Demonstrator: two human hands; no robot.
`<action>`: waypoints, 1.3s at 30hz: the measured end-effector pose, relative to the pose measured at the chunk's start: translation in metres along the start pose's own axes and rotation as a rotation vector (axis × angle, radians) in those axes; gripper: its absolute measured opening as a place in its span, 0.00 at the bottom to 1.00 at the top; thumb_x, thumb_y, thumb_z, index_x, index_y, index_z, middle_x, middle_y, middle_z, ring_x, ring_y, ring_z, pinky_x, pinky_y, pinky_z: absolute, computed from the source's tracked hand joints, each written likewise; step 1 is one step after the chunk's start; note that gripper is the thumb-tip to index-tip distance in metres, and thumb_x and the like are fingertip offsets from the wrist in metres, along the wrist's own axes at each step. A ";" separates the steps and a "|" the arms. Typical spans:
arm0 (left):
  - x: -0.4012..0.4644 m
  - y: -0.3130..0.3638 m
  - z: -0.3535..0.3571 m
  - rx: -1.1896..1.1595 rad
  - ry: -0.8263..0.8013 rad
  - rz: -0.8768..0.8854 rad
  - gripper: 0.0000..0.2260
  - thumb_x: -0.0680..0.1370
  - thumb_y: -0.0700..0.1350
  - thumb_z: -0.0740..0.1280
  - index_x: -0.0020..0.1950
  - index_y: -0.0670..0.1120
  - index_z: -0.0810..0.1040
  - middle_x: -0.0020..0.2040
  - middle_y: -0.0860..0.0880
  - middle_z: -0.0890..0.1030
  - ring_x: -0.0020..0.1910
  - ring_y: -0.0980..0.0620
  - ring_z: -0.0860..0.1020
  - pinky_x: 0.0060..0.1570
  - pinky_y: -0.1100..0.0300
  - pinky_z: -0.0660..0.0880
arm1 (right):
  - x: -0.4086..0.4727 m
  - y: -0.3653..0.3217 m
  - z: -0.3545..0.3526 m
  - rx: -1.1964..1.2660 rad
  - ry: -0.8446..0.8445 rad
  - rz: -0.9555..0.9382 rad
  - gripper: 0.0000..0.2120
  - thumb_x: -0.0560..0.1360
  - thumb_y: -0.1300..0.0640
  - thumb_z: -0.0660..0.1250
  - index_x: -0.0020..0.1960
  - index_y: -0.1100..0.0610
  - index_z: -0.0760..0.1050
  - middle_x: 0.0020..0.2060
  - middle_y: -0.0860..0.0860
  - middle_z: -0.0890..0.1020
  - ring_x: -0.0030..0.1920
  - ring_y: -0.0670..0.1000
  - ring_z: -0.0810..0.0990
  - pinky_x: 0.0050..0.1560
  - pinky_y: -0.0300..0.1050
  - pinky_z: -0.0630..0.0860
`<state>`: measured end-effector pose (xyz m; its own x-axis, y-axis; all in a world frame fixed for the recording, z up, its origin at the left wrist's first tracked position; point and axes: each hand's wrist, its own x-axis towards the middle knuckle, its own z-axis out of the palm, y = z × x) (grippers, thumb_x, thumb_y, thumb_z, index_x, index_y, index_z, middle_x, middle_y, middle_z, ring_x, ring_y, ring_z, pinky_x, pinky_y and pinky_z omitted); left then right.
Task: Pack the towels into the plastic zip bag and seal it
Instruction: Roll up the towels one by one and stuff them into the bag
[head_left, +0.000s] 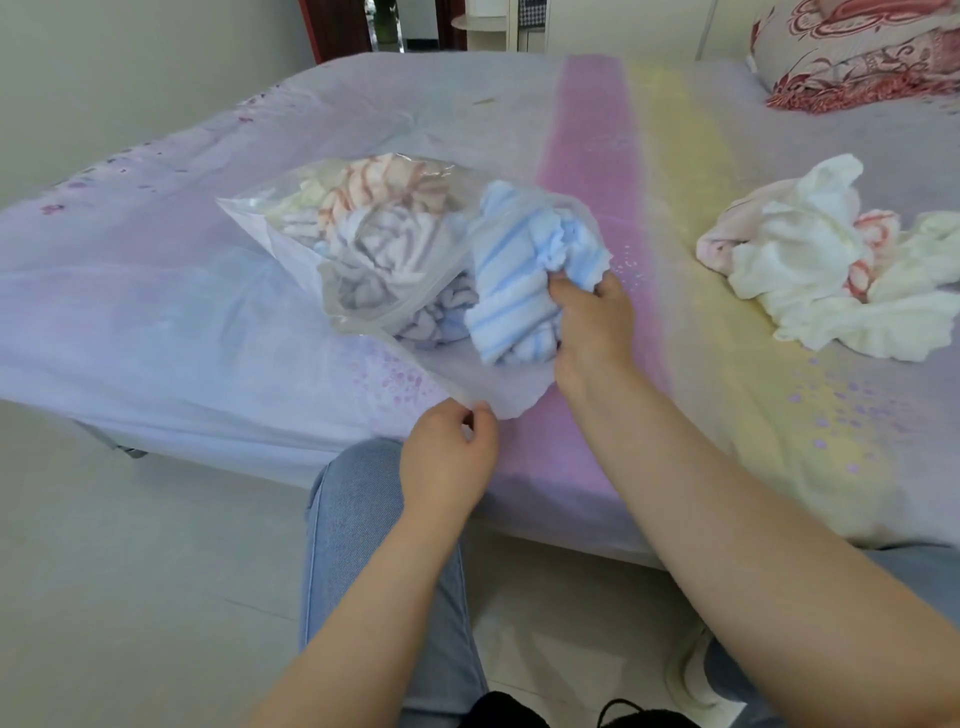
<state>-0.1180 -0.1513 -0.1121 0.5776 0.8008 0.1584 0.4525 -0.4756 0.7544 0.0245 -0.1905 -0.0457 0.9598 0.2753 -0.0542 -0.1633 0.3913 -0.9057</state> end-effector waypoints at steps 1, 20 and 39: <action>-0.004 0.002 0.002 -0.019 0.001 0.004 0.17 0.80 0.51 0.59 0.40 0.41 0.79 0.34 0.46 0.77 0.38 0.45 0.76 0.41 0.50 0.75 | 0.000 0.005 0.003 -0.125 0.032 -0.145 0.07 0.72 0.66 0.67 0.44 0.54 0.75 0.41 0.51 0.80 0.41 0.48 0.78 0.43 0.41 0.77; -0.003 0.007 0.000 -0.112 -0.056 0.087 0.23 0.75 0.59 0.55 0.40 0.42 0.81 0.38 0.47 0.83 0.41 0.47 0.80 0.46 0.46 0.76 | -0.003 0.033 0.029 -1.159 -1.001 0.187 0.18 0.81 0.44 0.50 0.52 0.50 0.76 0.48 0.49 0.79 0.46 0.48 0.77 0.49 0.38 0.73; -0.005 0.009 0.011 -0.145 -0.067 0.008 0.15 0.80 0.51 0.61 0.43 0.44 0.81 0.42 0.48 0.83 0.44 0.48 0.79 0.49 0.47 0.76 | -0.032 -0.004 -0.007 -1.019 -0.845 -0.391 0.18 0.82 0.49 0.51 0.57 0.49 0.79 0.54 0.46 0.82 0.55 0.48 0.78 0.58 0.47 0.73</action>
<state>-0.1089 -0.1636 -0.1131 0.6268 0.7689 0.1260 0.3477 -0.4207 0.8379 -0.0044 -0.2067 -0.0435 0.4158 0.8849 0.2099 0.6710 -0.1427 -0.7276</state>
